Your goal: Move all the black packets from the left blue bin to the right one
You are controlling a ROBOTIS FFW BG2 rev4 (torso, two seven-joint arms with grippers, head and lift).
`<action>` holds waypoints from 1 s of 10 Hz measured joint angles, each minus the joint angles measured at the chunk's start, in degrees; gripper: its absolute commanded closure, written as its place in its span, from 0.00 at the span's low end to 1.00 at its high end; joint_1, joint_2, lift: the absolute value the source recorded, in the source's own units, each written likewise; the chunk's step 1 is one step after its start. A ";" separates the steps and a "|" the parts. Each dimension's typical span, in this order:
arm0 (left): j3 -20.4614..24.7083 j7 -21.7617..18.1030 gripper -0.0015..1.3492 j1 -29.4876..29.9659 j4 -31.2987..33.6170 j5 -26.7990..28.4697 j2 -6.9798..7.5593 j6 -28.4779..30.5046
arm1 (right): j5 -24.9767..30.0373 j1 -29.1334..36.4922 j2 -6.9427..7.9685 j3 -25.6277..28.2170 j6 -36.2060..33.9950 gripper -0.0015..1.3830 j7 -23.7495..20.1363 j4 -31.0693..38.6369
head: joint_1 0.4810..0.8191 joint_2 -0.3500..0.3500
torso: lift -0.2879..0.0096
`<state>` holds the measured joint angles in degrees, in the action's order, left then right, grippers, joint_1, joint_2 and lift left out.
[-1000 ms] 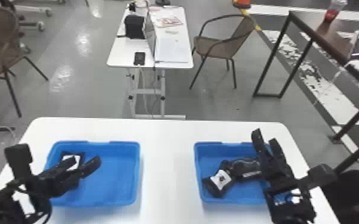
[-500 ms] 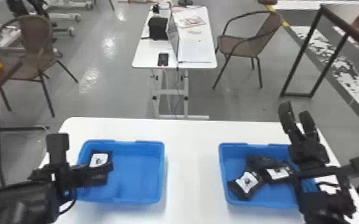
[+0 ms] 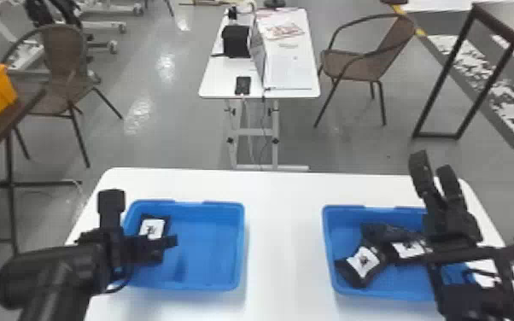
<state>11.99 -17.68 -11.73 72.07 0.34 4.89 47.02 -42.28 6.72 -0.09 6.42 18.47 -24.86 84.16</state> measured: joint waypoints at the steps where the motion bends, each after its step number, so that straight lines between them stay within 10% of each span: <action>1: -0.67 0.06 0.14 -1.06 -1.98 0.34 0.37 0.06 | -0.21 -0.03 -0.06 0.00 -0.35 0.21 -0.22 -0.04 | 0.63 0.53 | 0.97; 10: -1.14 8.64 0.24 -4.02 -5.72 2.79 0.00 2.93 | -2.46 -0.30 -0.26 0.00 -2.25 0.21 -2.15 -1.11 | 0.63 0.58 | 0.97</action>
<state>10.85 -9.05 -15.74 66.35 3.13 4.89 49.95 -44.74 6.43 -0.35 6.42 16.22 -27.01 83.06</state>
